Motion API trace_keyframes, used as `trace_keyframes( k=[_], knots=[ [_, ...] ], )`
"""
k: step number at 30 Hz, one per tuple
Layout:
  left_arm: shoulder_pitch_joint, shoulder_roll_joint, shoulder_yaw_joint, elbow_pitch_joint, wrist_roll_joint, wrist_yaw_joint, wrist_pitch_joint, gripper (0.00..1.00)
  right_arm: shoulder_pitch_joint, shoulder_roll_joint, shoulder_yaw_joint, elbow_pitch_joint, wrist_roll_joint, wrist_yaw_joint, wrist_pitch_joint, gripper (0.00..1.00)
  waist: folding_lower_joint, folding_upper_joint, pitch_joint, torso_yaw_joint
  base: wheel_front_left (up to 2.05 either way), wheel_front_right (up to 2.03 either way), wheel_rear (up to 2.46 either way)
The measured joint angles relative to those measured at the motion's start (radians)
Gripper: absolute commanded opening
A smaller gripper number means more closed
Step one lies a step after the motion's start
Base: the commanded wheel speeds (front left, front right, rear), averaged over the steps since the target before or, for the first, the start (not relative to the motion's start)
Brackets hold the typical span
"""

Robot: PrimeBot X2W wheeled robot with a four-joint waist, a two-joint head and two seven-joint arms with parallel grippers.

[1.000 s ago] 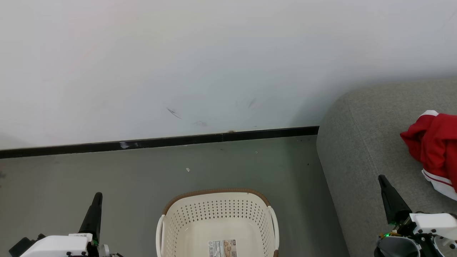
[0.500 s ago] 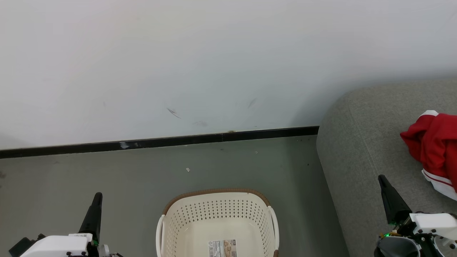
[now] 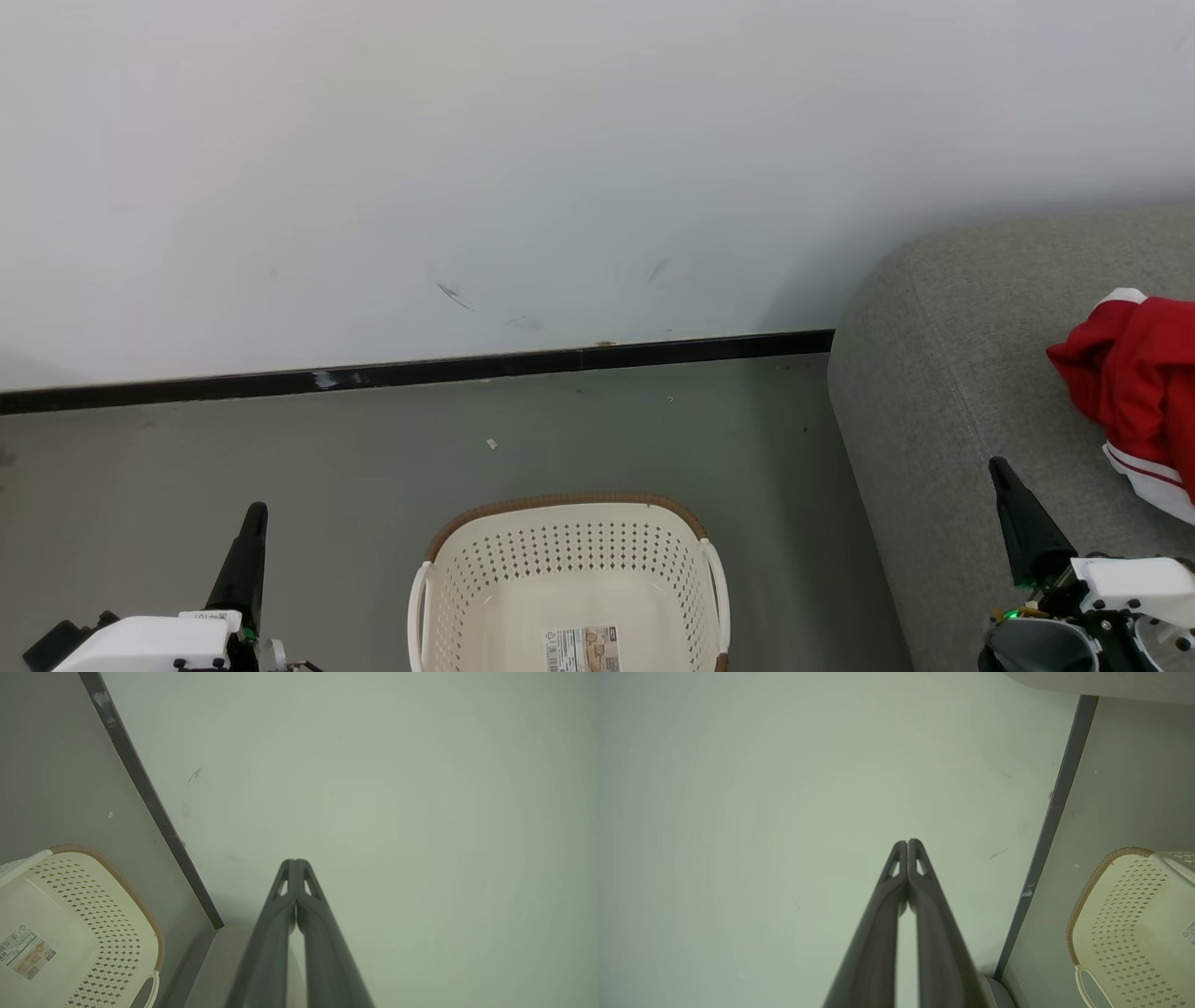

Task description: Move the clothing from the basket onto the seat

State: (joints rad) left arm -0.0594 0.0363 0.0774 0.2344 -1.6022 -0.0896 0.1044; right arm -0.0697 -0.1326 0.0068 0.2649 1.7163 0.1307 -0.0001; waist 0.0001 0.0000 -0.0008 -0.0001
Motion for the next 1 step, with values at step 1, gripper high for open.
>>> trace_keyframes(
  k=[1],
  knots=[
    [0.000, 0.000, 0.000, 0.000, 0.000, 0.000, 0.000, 0.00, 0.000, 0.000, 0.000, 0.000, 0.000, 0.000, 0.000, 0.00, 0.0000, 0.0000, 0.000, 0.000, 0.00, 0.00, 0.00]
  ],
)
